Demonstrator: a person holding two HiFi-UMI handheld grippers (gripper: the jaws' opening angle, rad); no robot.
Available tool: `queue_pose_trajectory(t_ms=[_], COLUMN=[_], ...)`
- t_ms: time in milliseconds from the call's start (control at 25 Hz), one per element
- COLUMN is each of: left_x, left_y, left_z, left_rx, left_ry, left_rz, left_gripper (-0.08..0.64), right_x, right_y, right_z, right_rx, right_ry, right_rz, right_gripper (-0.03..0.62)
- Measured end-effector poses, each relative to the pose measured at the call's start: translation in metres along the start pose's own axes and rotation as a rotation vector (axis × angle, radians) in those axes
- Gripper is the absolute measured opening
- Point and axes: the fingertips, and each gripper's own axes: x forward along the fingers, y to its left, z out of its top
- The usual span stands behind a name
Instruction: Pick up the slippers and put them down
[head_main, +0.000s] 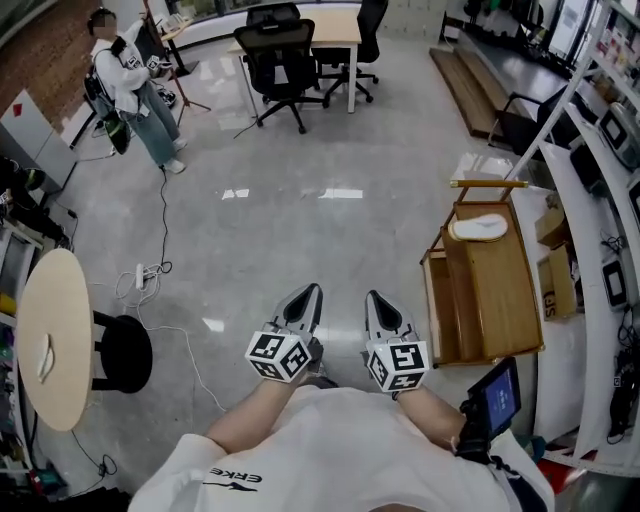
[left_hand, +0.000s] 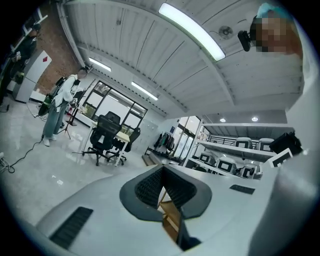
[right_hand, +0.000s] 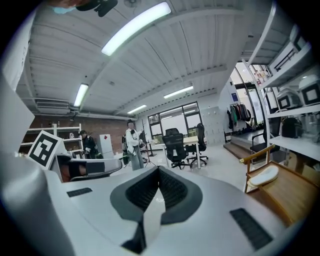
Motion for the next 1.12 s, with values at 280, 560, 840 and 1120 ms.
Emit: queue_pose_trajectory(t_ms=[280, 560, 840, 1120], left_x=[0.024, 0.045, 0.086, 0.161], left_y=[0.052, 0.076, 0.073, 0.053], left_z=[0.017, 0.017, 0.011, 0.001], left_rx=[-0.015, -0.044, -0.045, -0.020], left_ry=[0.033, 0.069, 0.103, 0.148], left_rz=[-0.065, -0.117, -0.159, -0.185], left_gripper=[0.003, 0.003, 0.003, 0.003], right_x=[0.054, 0.082, 0.096, 0.112], right_y=[0.016, 0.016, -0.017, -0.091], right_z=[0.006, 0.005, 0.009, 0.022], right_rx=[0.003, 0.005, 0.014, 0.043], right_ry=[-0.006, 0.009, 0.004, -0.007], right_rz=[-0.068, -0.127, -0.176, -0.214], right_gripper=[0.005, 0.005, 0.005, 0.005])
